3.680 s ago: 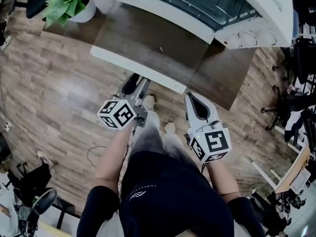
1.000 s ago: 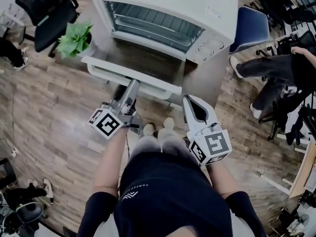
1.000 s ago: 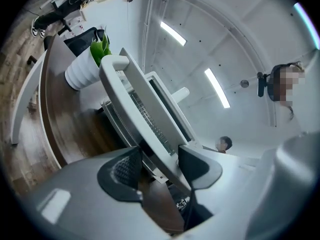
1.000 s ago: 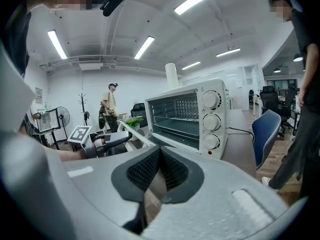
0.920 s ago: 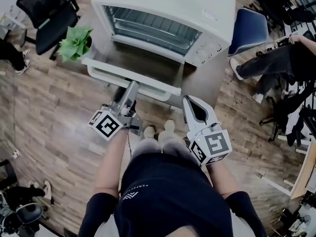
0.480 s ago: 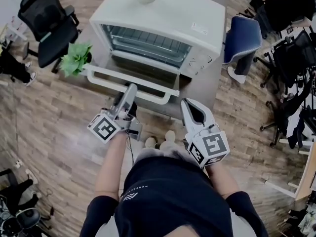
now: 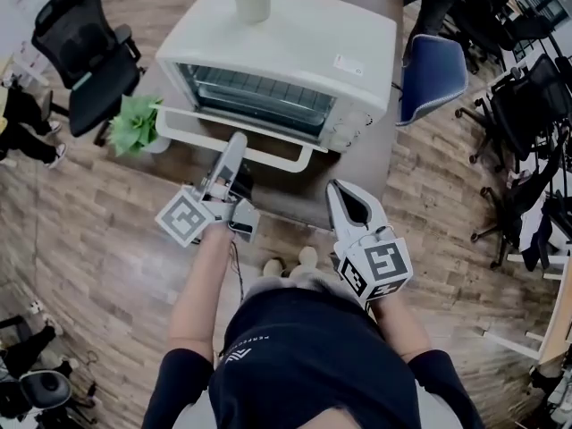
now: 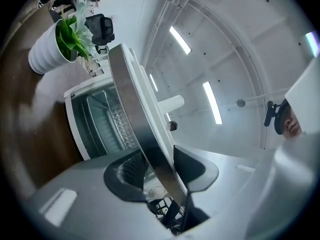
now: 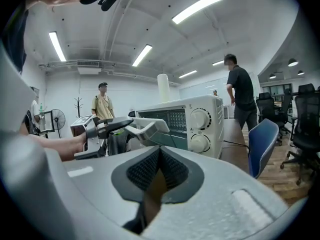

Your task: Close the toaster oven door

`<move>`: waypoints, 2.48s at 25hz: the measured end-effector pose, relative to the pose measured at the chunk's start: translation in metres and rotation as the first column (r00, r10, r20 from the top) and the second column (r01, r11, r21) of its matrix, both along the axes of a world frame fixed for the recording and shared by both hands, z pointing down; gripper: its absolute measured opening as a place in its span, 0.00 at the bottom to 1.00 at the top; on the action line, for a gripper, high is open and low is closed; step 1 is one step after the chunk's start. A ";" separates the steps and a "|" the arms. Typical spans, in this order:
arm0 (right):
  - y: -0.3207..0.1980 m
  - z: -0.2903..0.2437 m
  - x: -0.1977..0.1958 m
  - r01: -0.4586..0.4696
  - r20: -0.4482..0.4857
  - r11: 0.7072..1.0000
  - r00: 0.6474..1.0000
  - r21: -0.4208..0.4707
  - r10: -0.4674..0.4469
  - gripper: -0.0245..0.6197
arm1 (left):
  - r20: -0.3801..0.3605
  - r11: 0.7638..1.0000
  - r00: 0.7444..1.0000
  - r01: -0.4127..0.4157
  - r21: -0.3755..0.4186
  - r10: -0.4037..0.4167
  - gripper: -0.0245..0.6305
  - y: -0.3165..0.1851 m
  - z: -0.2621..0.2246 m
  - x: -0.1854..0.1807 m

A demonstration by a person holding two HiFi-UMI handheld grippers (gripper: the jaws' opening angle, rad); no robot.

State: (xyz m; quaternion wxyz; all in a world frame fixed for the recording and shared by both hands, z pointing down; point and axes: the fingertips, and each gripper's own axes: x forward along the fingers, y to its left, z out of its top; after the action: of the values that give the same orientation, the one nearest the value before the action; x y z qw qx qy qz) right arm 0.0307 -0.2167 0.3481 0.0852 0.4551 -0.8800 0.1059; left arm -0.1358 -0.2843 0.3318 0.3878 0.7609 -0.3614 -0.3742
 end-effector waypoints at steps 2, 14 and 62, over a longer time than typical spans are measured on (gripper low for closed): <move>-0.004 -0.001 0.000 0.001 0.001 1.000 1.000 0.003 -0.001 0.04 | -0.005 1.000 1.000 0.008 0.001 -0.008 0.28 -0.007 -0.006 0.001; -0.025 0.002 0.009 0.007 0.006 1.000 1.000 -0.002 -0.007 0.04 | -0.093 0.997 0.992 0.080 -0.011 -0.081 0.27 -0.039 -0.024 0.004; -0.012 -0.005 0.026 -0.043 0.031 0.999 0.999 0.010 0.042 0.04 | 0.153 0.991 0.981 0.127 -0.038 -0.120 0.11 -0.001 -0.010 0.002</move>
State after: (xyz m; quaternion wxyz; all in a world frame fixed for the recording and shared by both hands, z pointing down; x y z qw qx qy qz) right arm 0.0569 -0.2286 0.3427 0.0668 0.4724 -0.8720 0.1098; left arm -0.1334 -0.2858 0.3220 0.3533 0.7537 -0.4448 -0.3306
